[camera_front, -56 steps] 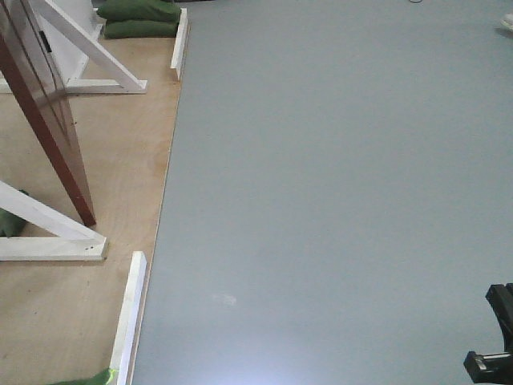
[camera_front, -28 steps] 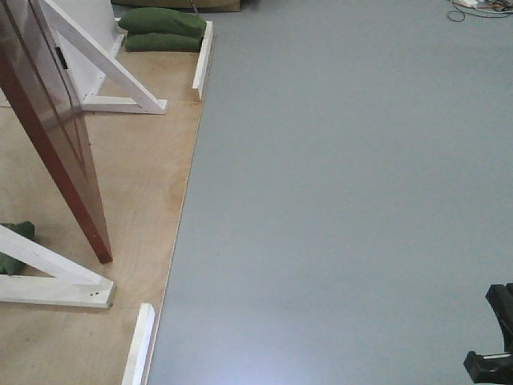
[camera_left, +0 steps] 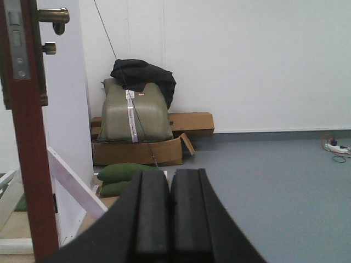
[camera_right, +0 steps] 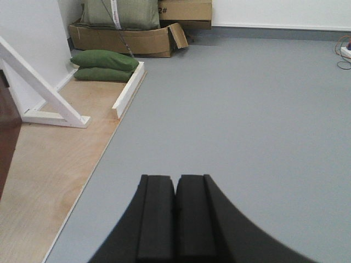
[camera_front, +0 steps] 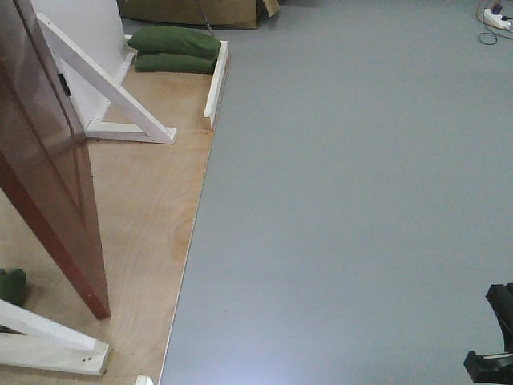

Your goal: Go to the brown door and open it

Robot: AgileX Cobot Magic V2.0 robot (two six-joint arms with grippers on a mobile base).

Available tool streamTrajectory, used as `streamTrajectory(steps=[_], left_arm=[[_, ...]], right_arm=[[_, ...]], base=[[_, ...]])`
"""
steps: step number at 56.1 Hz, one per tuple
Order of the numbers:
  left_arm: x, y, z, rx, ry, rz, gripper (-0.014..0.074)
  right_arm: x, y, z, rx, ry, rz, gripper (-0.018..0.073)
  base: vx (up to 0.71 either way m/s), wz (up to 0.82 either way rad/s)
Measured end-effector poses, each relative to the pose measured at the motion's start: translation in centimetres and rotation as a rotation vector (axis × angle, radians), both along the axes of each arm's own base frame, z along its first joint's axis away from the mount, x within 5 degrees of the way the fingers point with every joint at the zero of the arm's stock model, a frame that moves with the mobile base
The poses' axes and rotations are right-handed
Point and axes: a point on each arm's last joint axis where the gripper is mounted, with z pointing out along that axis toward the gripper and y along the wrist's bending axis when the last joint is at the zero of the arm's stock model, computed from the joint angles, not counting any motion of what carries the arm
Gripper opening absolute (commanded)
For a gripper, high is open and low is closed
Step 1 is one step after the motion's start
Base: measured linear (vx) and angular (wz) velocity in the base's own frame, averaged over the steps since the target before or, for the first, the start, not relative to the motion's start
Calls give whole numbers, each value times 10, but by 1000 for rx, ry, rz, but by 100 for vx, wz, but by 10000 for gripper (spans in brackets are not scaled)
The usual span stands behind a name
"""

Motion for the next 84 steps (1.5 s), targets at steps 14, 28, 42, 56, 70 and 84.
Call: streamTrajectory(steps=[14,28,42,56,70,84], left_arm=[[0,0,0,0,0,0,-3],[0,0,0,0,0,0,-3],[0,0,0,0,0,0,-3],[0,0,0,0,0,0,-3],[0,0,0,0,0,0,-3],[0,0,0,0,0,0,-3]], right_arm=[[0,0,0,0,0,0,0],[0,0,0,0,0,0,0],[0,0,0,0,-1,0,0],[0,0,0,0,-1,0,0],[0,0,0,0,-1,0,0],[0,0,0,0,-1,0,0]], base=[[39,-5],[34,-6],[31,-1],[28,2],[16,-4],[5,-2]])
